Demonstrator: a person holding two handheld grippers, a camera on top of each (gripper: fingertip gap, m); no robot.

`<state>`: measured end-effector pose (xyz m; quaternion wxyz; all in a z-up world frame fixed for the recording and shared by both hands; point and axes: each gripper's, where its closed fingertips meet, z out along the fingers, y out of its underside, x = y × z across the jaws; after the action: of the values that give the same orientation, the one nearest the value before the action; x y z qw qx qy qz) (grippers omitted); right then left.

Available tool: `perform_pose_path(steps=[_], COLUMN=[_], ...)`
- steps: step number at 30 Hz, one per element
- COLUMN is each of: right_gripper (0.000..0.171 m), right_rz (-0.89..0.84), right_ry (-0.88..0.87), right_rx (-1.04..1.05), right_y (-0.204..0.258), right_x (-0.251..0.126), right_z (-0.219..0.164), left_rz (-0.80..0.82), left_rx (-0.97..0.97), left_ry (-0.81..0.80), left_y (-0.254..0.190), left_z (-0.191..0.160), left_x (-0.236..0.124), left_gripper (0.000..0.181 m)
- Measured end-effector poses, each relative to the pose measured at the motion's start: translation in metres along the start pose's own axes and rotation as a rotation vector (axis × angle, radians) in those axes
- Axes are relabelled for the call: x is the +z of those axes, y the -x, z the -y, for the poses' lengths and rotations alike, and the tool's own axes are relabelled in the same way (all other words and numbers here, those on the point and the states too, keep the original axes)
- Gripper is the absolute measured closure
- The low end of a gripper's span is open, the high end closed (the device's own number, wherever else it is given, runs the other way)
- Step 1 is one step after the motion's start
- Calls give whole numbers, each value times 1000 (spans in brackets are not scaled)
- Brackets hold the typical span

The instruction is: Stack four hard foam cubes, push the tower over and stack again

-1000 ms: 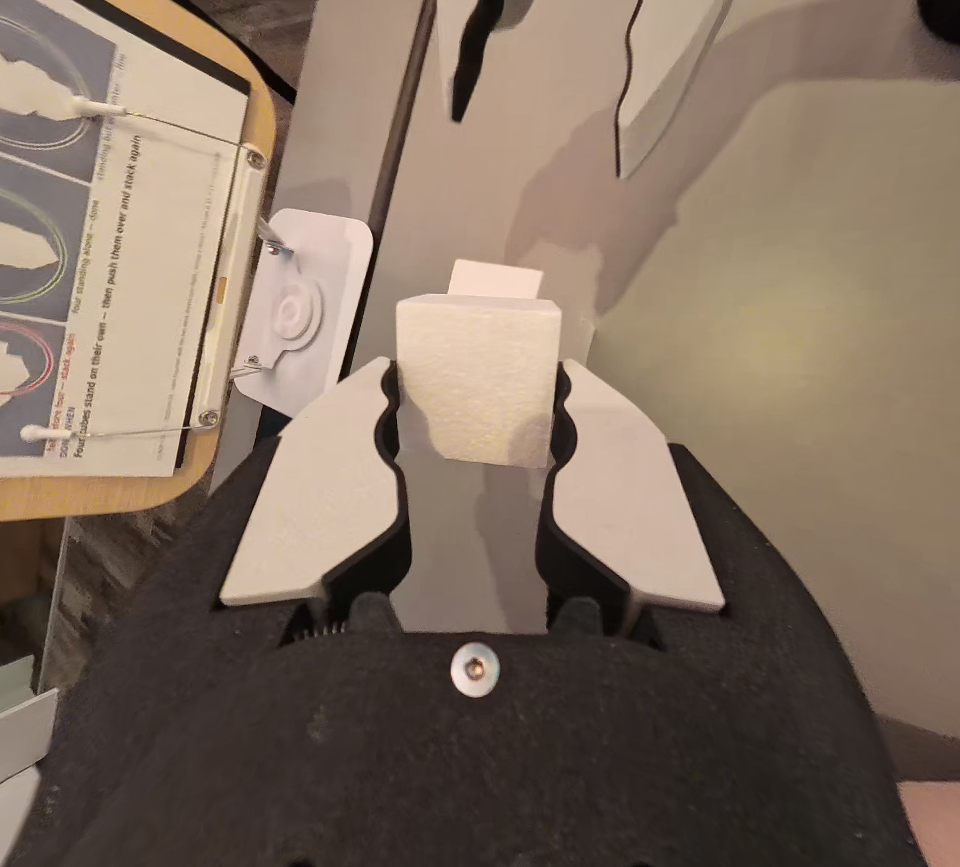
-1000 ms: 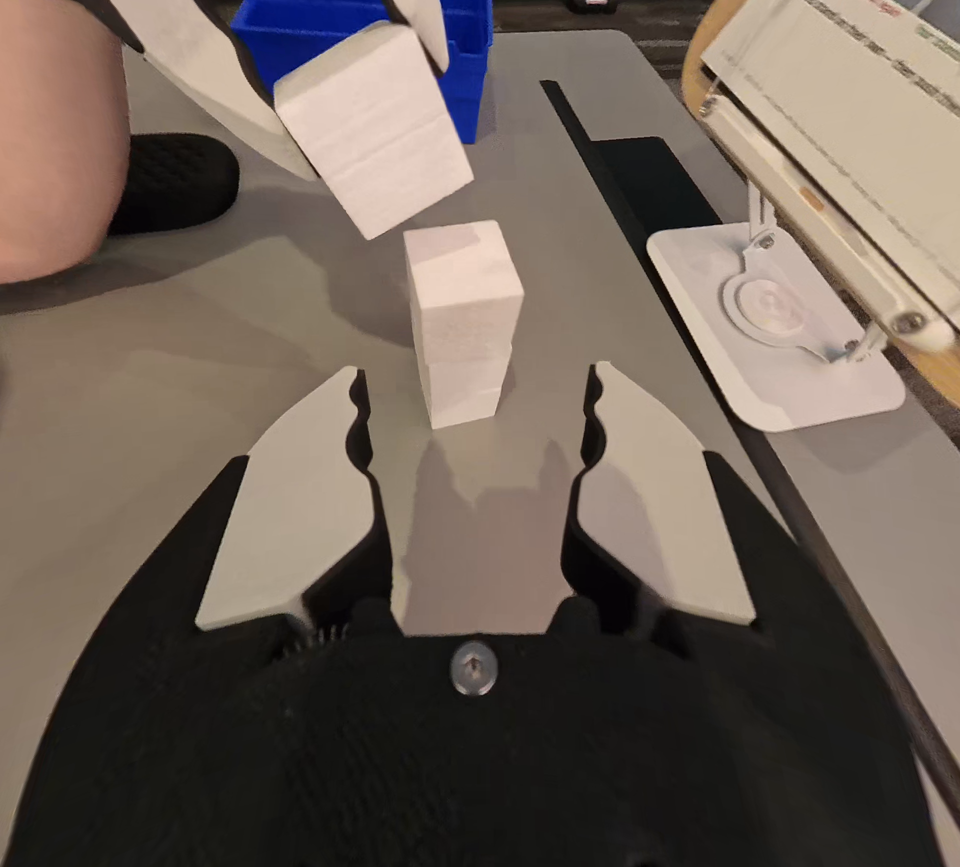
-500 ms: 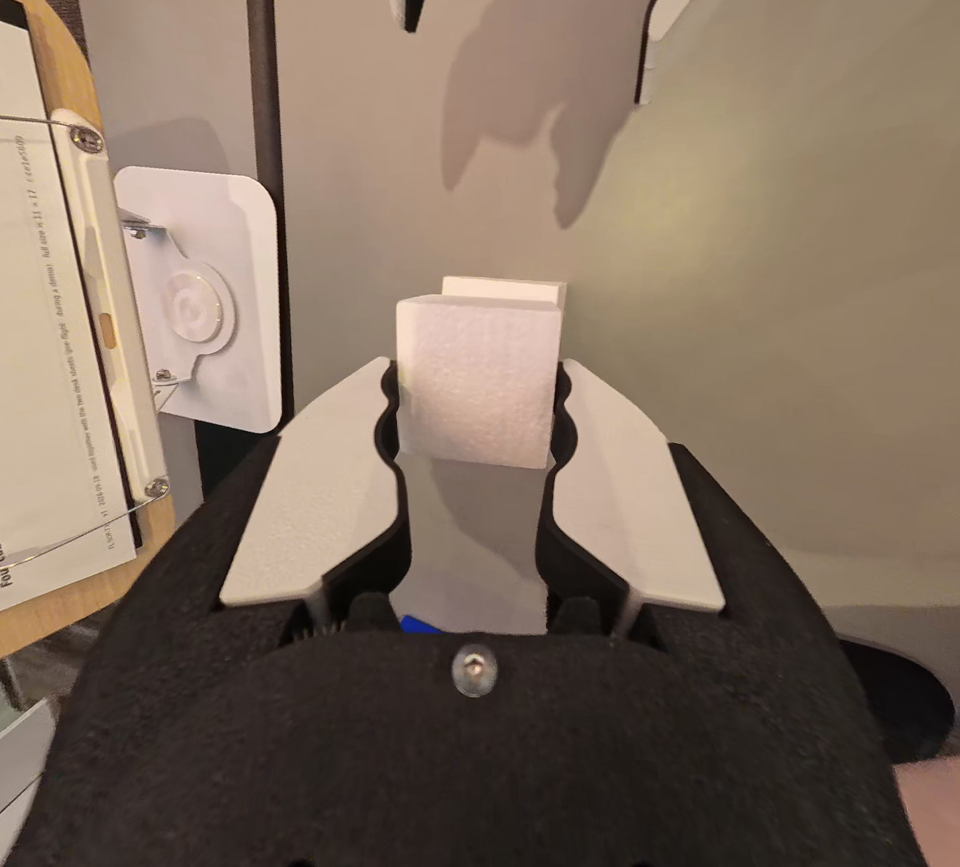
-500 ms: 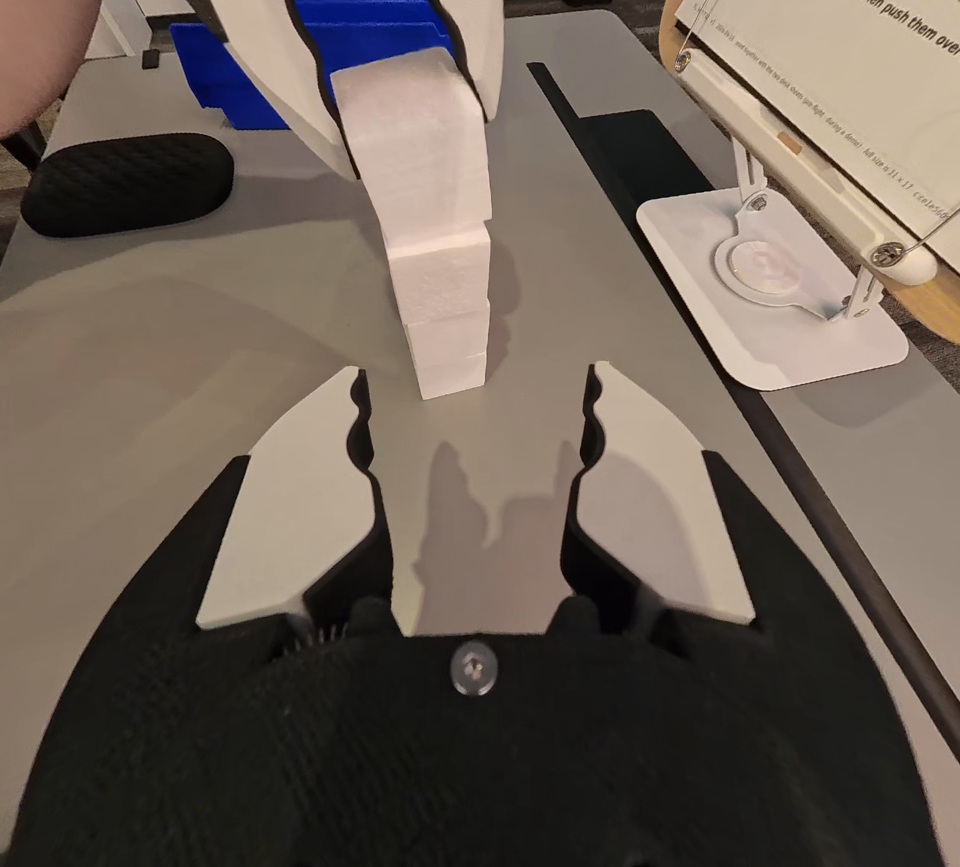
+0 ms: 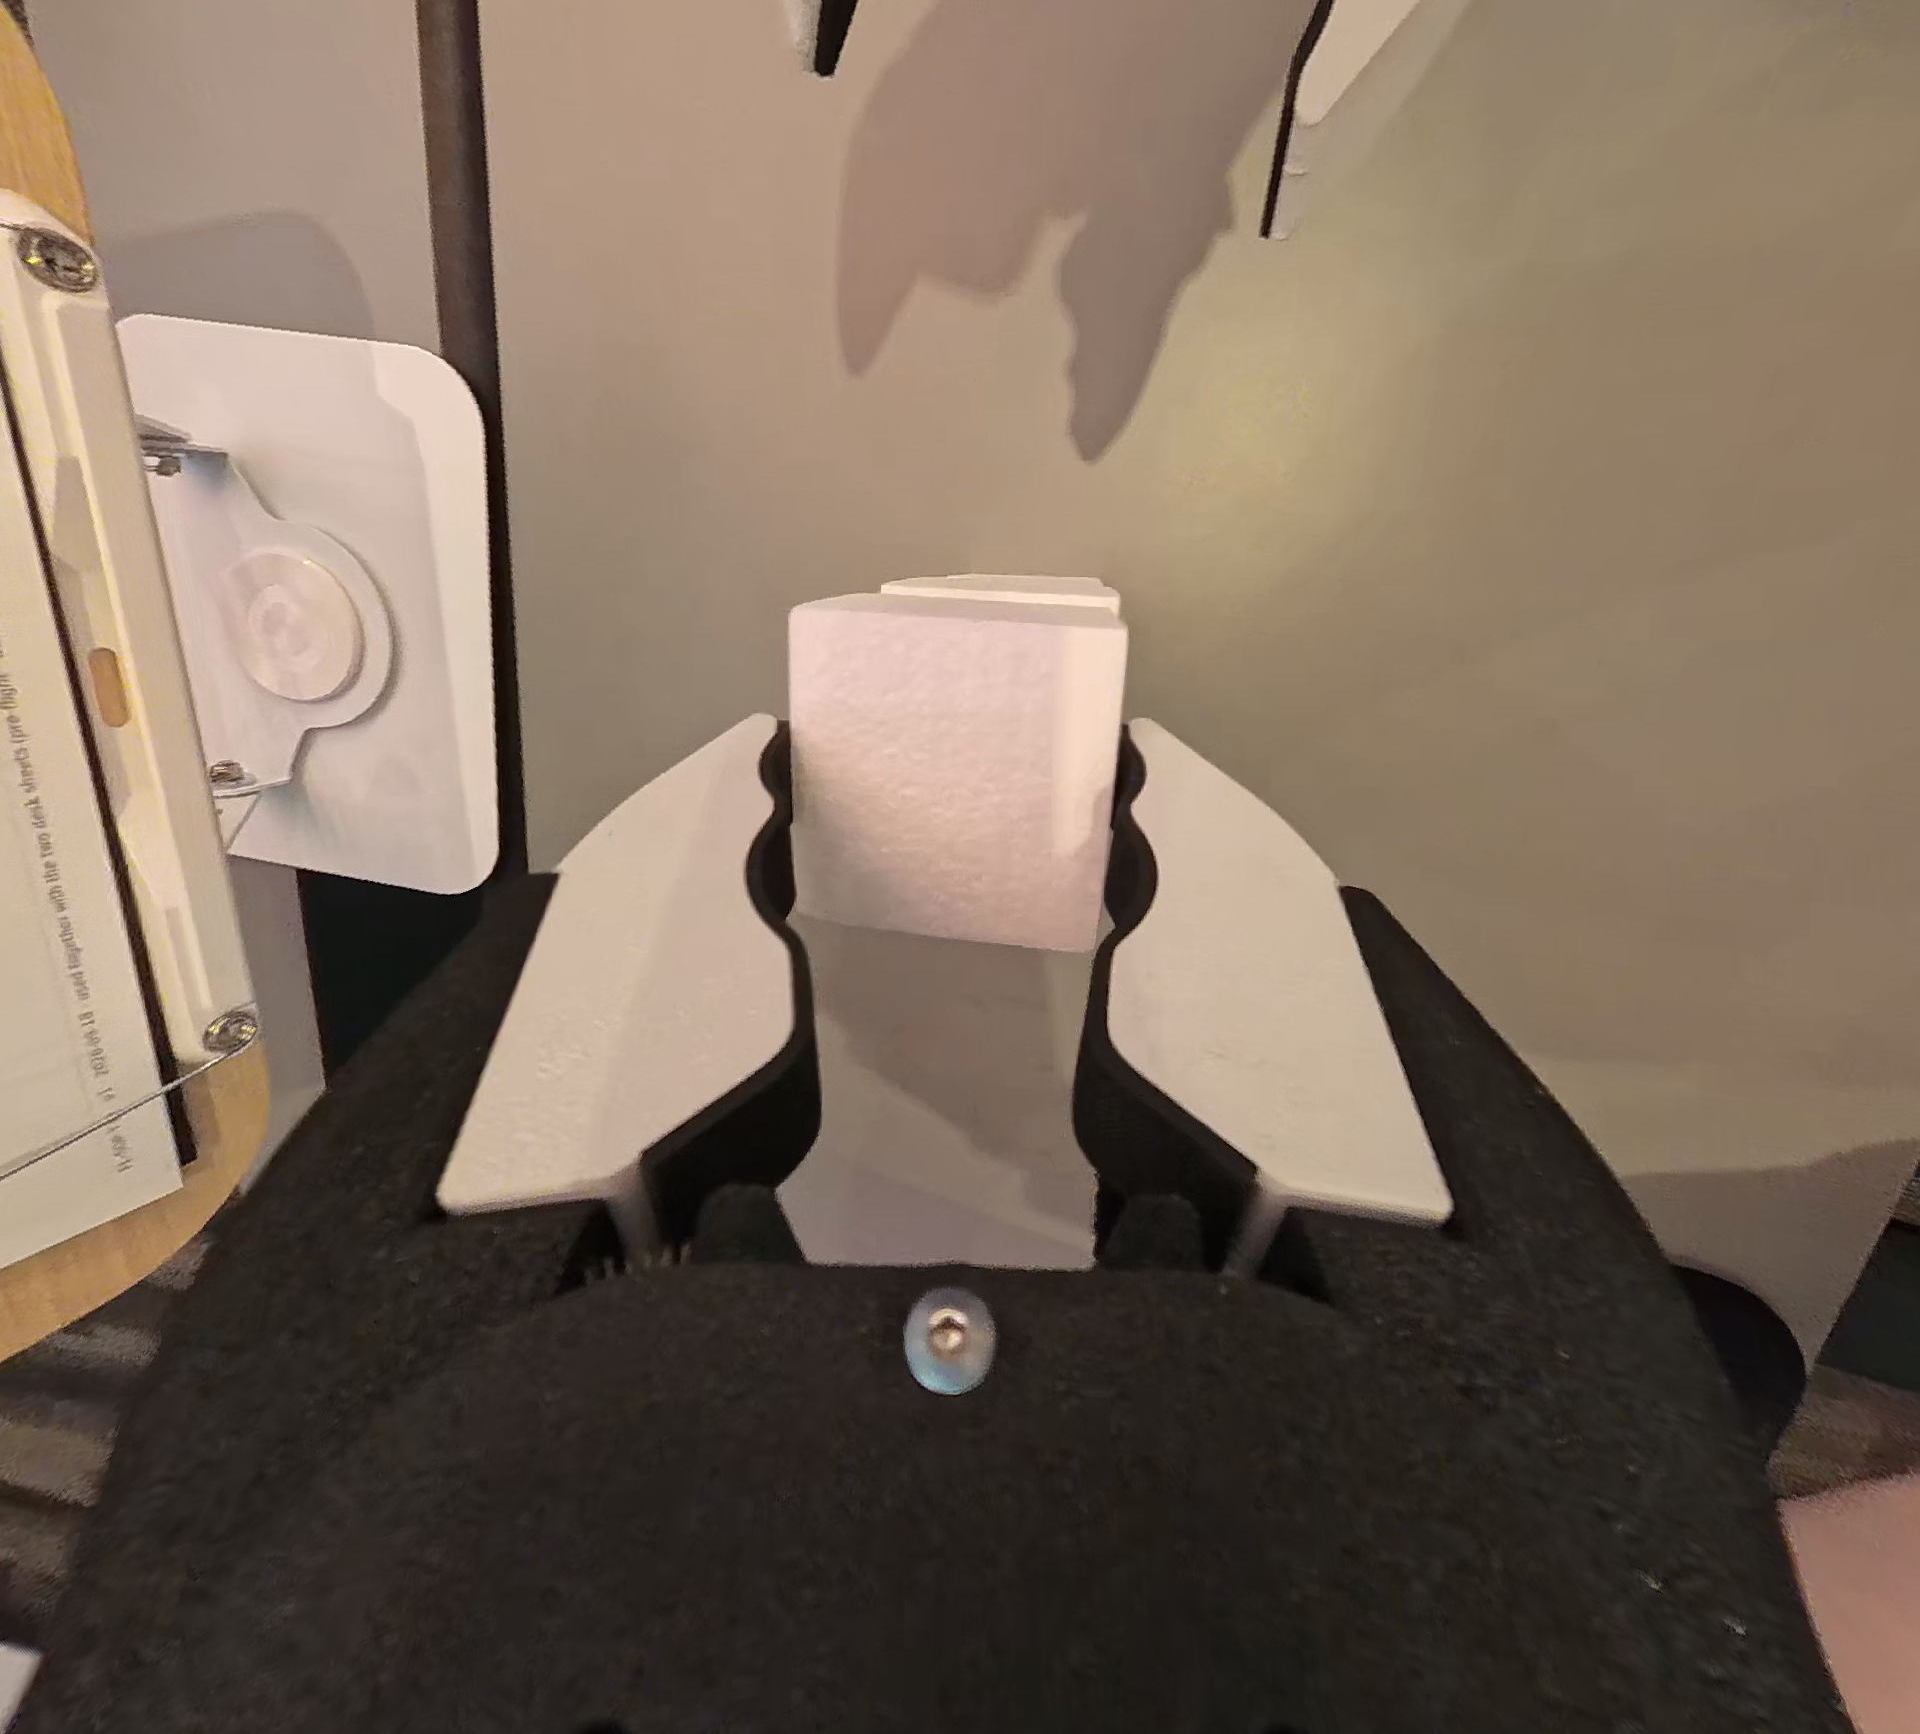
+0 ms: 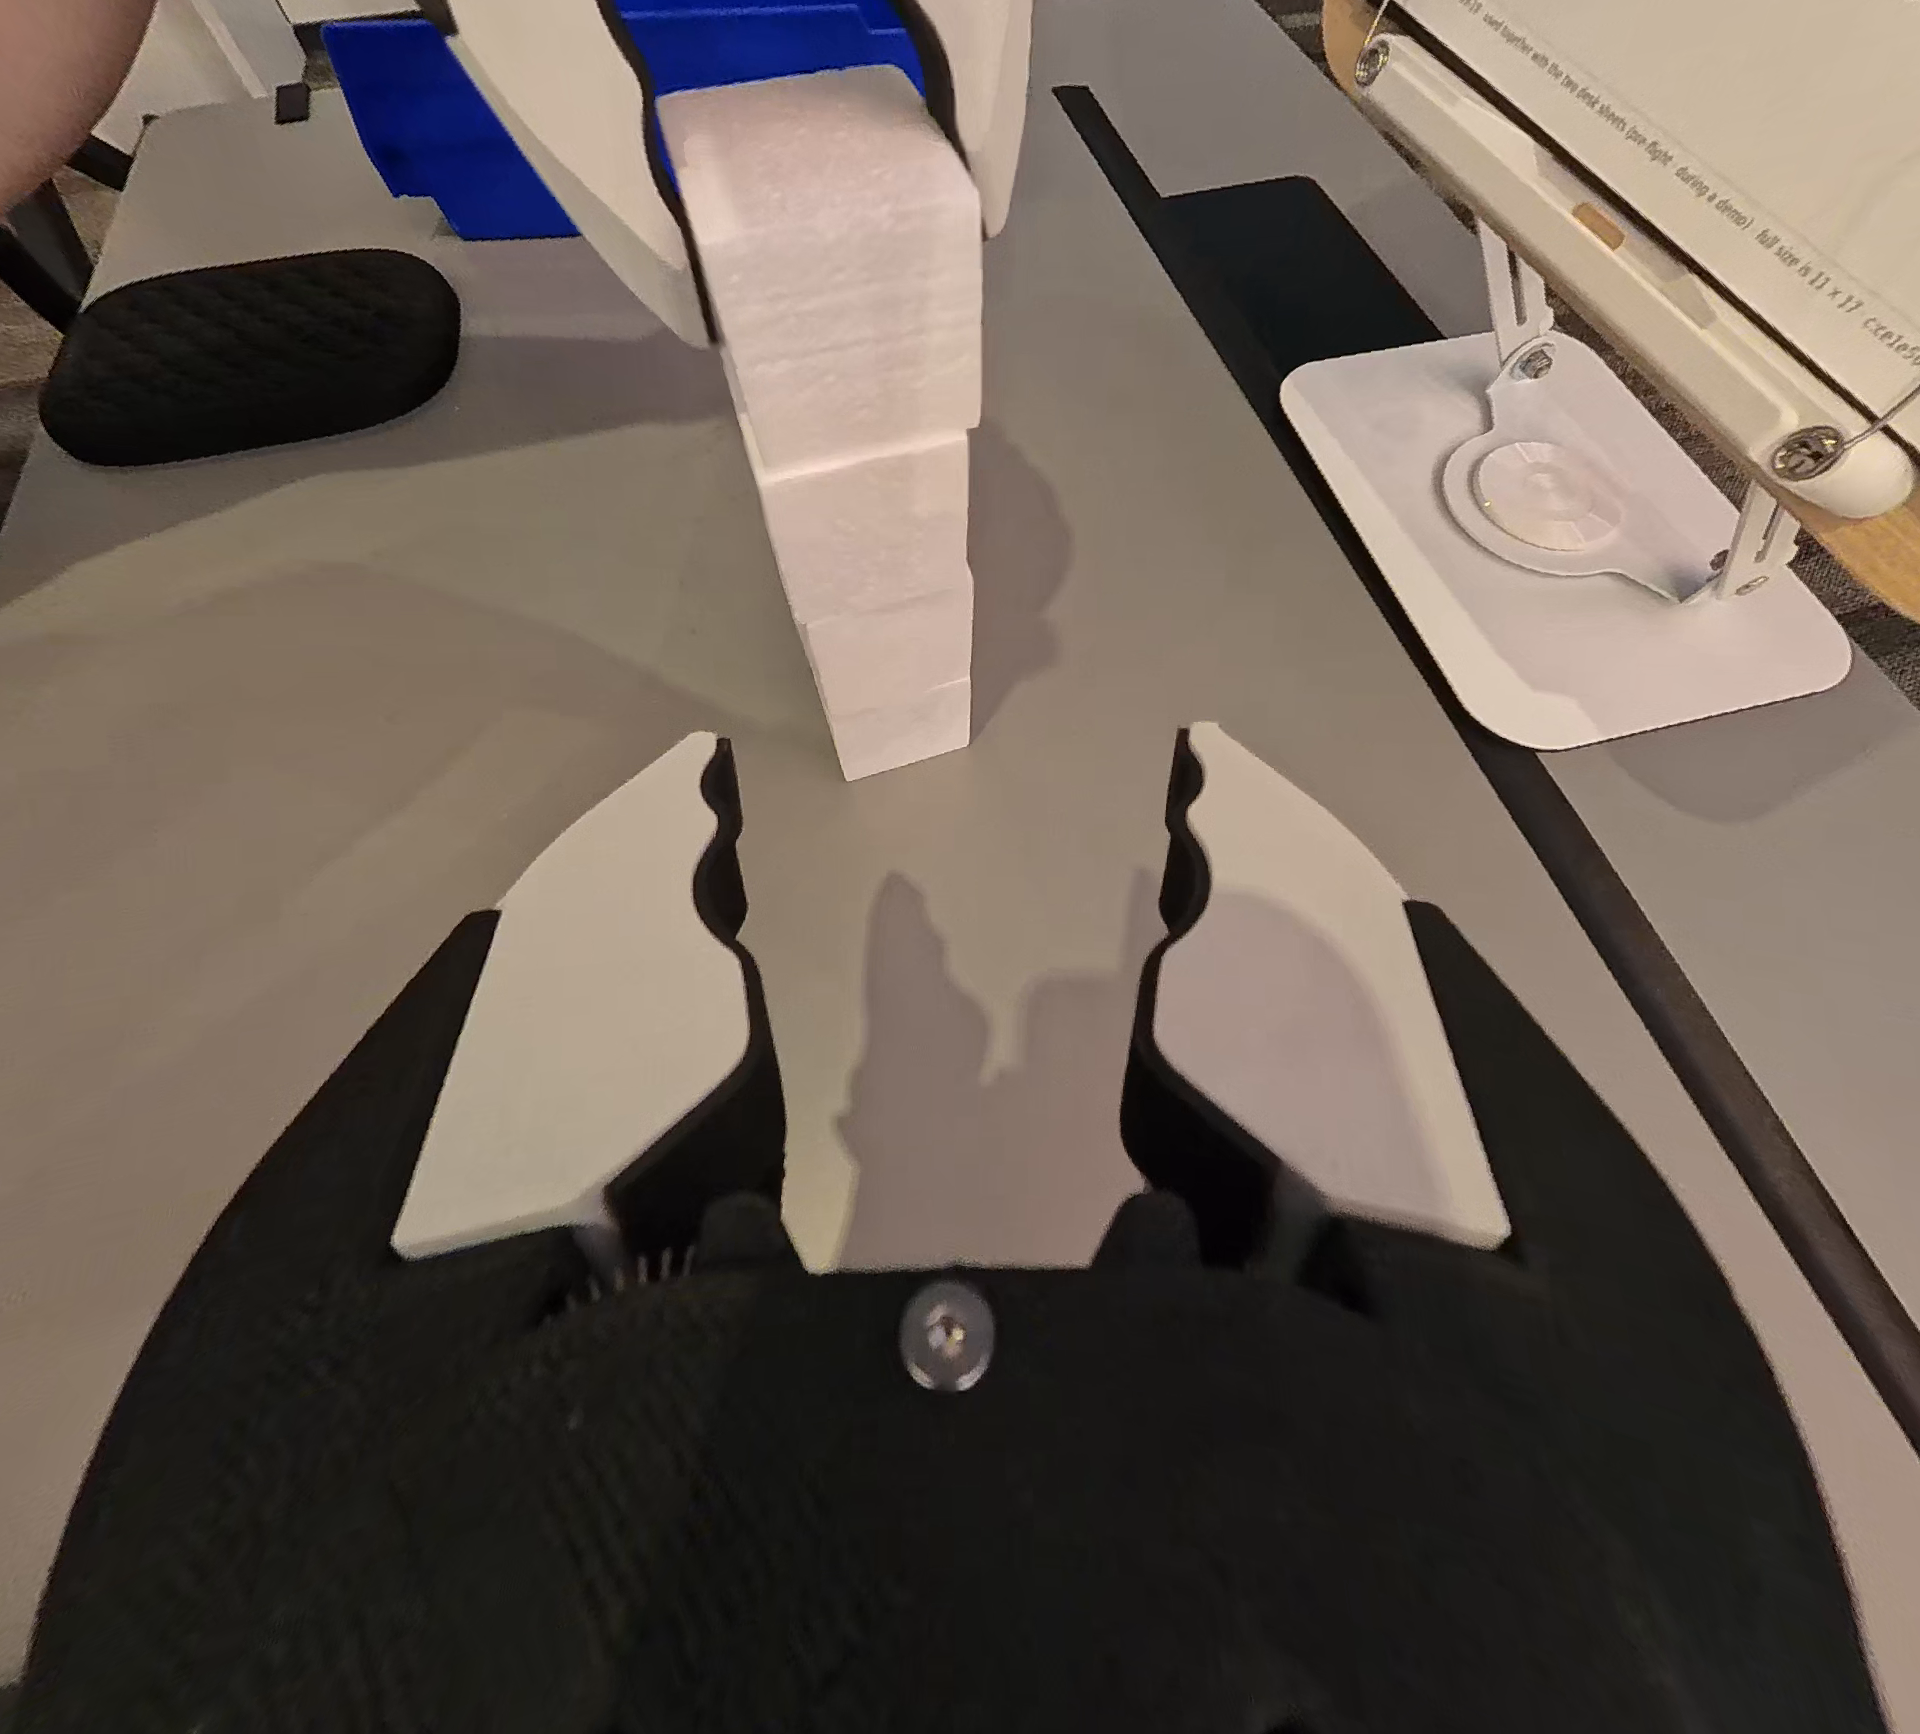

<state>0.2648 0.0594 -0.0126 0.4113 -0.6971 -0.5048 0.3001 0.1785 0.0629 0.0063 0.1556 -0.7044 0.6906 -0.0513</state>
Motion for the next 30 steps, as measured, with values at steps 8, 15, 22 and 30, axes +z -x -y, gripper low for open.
perform_pose_path(steps=[8, 15, 22, 30], right_gripper=[91, 91, 91, 91], right_rz=[5, 11, 13, 26], right_ry=[0, -4, 4, 29], right_rx=[8, 26, 28, 45], right_y=[-2, -4, -4, -3], right_x=[0, 1, 3, 7], right_z=[-3, -6, -9, -19], left_rz=[39, 131, 190, 253], left_rx=[-13, -85, -276, -225], left_ry=[-143, -393, -360, -131], left_y=[1, -1, 6, 6], left_z=[15, 12, -7, -9], left_x=[-38, -90, -63, -13], left_gripper=[124, 118, 98, 123])
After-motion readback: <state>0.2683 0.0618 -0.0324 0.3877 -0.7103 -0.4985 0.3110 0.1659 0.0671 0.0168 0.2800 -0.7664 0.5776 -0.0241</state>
